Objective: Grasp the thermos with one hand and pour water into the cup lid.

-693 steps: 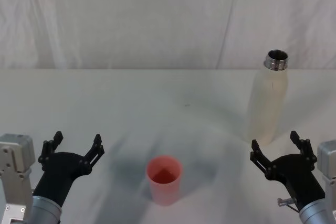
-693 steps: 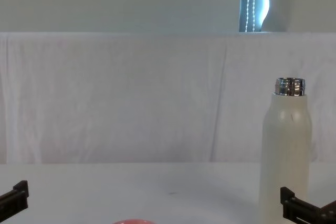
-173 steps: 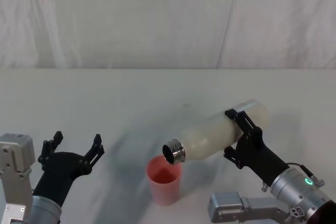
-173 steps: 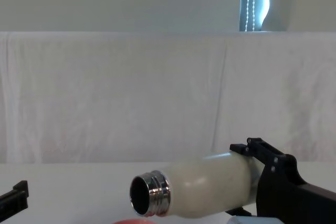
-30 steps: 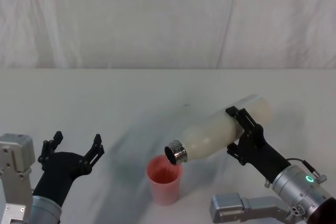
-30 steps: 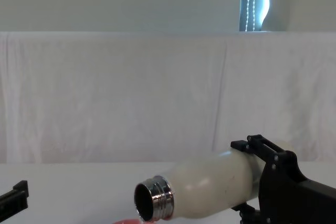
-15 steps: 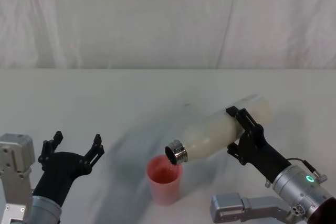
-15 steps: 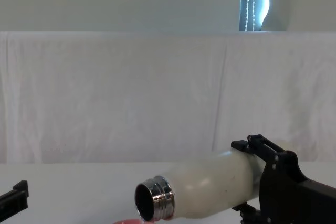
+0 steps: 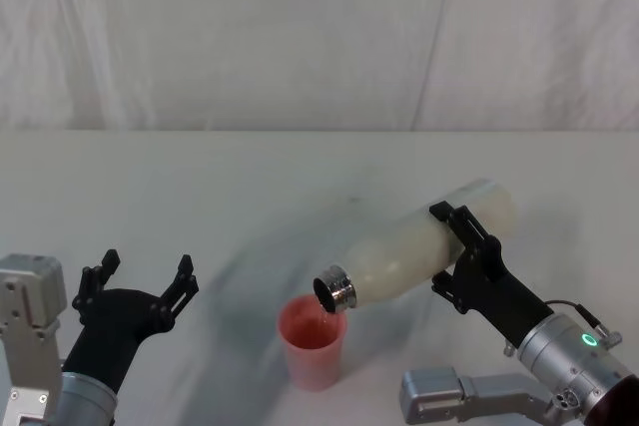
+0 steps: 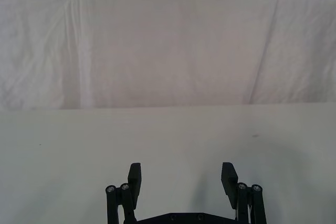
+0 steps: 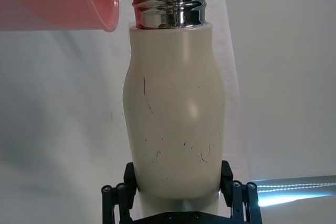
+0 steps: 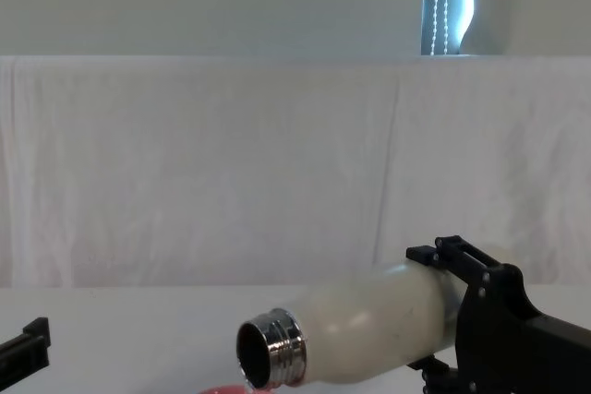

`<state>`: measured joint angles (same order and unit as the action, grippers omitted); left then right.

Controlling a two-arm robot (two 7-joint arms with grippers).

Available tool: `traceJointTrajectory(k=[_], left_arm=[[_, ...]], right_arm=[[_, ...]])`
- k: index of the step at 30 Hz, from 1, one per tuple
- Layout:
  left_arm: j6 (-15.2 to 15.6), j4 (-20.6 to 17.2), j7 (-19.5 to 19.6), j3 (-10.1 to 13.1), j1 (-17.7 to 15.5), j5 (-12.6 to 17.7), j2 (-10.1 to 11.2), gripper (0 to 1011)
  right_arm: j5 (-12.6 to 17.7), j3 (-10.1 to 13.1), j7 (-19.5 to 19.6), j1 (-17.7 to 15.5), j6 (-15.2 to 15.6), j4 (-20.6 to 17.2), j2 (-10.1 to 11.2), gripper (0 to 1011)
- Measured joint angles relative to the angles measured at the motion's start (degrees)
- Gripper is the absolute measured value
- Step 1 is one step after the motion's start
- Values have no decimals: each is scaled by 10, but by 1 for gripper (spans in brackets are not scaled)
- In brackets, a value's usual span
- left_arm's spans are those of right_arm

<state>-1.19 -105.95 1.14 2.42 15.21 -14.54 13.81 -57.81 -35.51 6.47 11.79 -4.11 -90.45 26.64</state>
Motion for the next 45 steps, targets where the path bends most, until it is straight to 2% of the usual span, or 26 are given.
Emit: traceJointTrajectory(k=[45], left_arm=[[0, 0, 0, 0, 0, 0, 0, 1001]], right_arm=[[-2, -2, 0, 1, 1, 0, 0, 960]])
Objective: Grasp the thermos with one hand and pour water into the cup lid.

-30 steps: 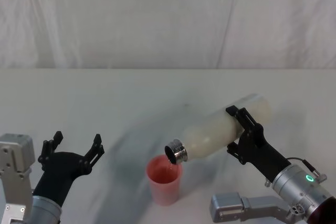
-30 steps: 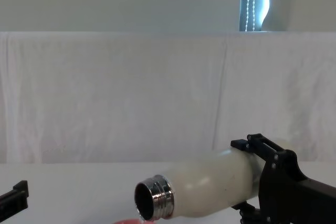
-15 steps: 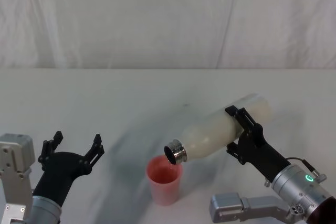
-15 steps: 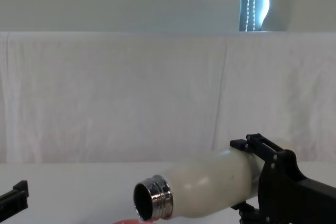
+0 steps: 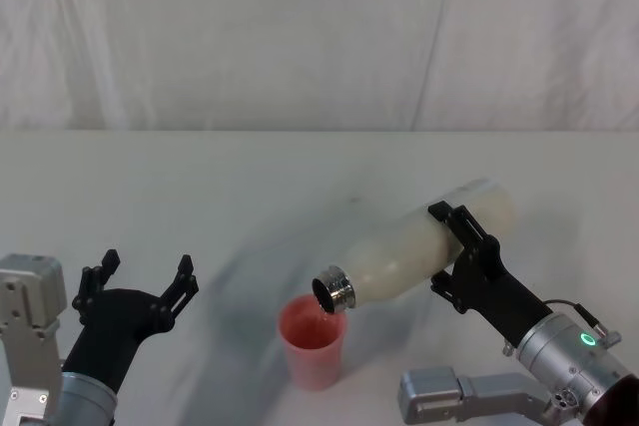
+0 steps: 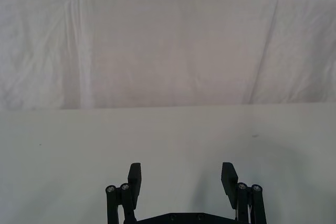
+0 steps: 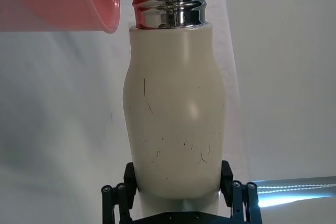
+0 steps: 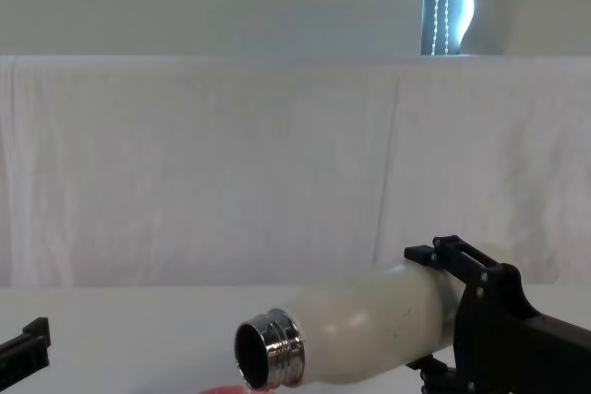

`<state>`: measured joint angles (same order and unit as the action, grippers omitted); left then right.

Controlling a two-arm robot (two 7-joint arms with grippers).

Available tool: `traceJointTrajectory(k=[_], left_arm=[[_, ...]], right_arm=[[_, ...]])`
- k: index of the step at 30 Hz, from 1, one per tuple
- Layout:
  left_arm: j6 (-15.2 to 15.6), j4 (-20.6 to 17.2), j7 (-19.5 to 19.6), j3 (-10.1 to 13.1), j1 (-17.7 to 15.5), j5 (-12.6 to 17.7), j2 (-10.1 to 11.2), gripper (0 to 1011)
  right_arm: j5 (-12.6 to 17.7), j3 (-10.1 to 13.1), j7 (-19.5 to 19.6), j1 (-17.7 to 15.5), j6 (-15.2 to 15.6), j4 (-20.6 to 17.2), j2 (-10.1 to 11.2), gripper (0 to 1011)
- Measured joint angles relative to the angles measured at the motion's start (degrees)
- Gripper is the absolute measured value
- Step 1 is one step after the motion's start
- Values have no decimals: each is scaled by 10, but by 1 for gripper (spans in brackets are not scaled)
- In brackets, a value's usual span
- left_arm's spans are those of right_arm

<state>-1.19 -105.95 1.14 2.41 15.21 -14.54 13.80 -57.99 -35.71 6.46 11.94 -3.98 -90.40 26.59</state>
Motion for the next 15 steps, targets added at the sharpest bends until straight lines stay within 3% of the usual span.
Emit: traceJointTrajectory(k=[15], left_arm=[[0, 0, 0, 0, 0, 0, 0, 1001]], right_arm=[[0, 0, 0, 0, 0, -2, 1, 960]])
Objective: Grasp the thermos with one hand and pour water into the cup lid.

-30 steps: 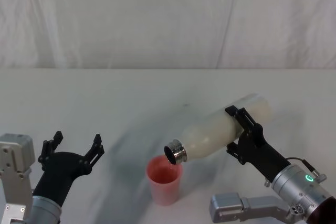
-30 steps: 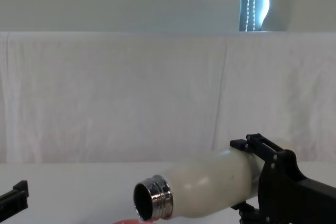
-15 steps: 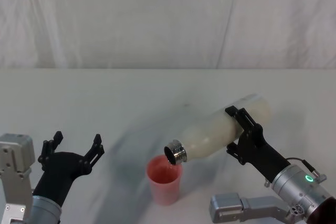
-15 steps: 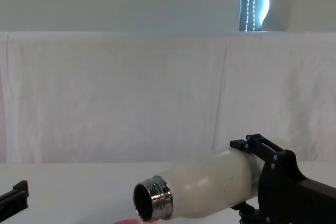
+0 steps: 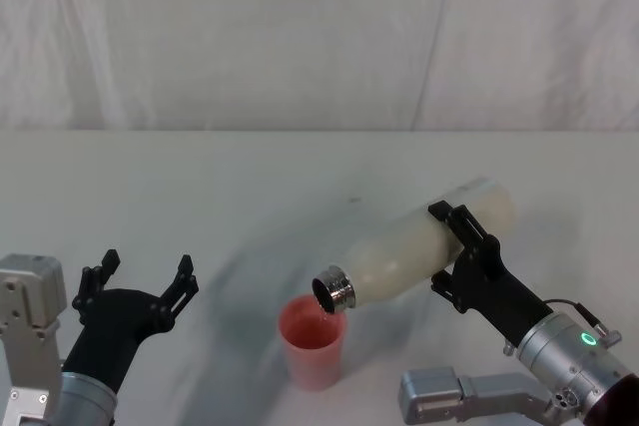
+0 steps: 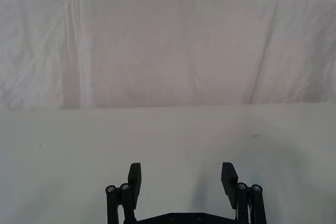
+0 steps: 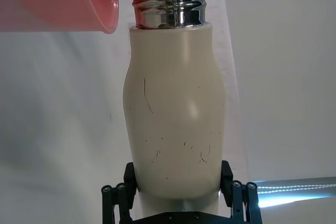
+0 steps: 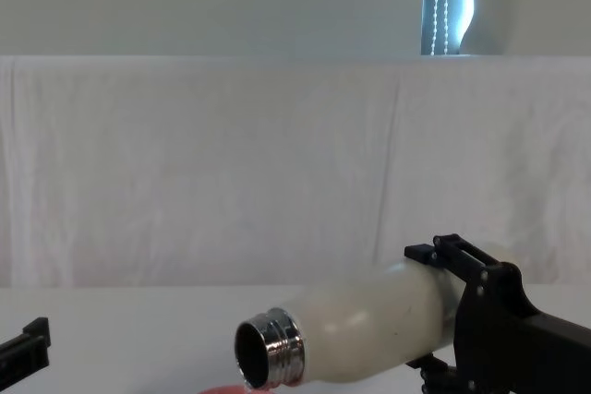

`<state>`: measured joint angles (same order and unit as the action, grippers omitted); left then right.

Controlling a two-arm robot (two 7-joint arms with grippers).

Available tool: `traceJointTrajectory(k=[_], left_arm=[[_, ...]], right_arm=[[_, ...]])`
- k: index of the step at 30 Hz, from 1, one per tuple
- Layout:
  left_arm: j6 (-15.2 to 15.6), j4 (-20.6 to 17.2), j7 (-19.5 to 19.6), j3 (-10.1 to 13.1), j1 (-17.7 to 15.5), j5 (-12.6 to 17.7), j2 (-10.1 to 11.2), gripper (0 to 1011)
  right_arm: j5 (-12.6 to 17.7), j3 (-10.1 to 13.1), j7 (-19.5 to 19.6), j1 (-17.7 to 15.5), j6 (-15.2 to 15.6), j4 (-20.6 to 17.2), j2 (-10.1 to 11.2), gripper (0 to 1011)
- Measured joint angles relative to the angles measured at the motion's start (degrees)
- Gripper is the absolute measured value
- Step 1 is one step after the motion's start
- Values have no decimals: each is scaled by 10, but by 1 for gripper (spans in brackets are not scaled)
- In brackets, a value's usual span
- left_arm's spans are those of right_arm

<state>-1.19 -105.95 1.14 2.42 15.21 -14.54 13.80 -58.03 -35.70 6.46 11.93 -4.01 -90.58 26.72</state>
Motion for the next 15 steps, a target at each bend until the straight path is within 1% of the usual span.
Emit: traceJointTrajectory(k=[15], left_arm=[[0, 0, 0, 0, 0, 0, 0, 1001]], right_arm=[[0, 0, 0, 0, 0, -1, 1, 960]])
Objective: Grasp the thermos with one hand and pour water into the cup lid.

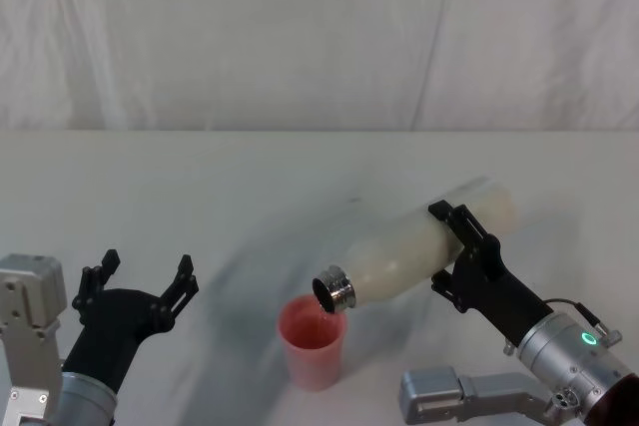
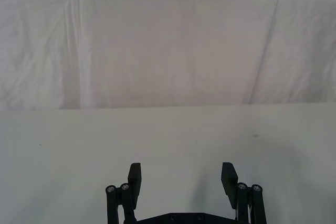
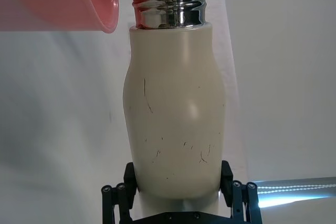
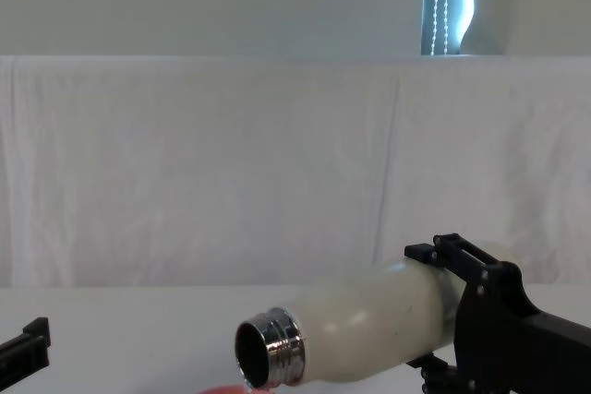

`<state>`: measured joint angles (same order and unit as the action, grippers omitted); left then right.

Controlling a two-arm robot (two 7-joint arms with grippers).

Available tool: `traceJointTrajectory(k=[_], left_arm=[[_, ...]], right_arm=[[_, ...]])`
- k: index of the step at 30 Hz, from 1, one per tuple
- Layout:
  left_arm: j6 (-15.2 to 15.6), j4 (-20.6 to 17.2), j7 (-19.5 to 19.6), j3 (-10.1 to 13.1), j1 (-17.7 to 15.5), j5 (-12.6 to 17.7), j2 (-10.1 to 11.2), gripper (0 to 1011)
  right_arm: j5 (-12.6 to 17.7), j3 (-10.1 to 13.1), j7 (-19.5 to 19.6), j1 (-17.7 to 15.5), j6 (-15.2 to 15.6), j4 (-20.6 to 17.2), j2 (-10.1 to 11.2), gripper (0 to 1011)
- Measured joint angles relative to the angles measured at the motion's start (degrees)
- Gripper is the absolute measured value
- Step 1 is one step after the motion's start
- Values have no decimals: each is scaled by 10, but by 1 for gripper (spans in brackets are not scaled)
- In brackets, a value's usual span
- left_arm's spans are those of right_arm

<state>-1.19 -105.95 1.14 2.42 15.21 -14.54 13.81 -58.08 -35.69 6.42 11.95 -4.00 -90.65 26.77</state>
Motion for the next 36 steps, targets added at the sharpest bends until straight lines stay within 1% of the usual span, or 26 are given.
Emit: traceJointTrajectory(k=[36], left_arm=[[0, 0, 0, 0, 0, 0, 0, 1001]], right_arm=[[-1, -1, -1, 1, 1, 0, 0, 960]])
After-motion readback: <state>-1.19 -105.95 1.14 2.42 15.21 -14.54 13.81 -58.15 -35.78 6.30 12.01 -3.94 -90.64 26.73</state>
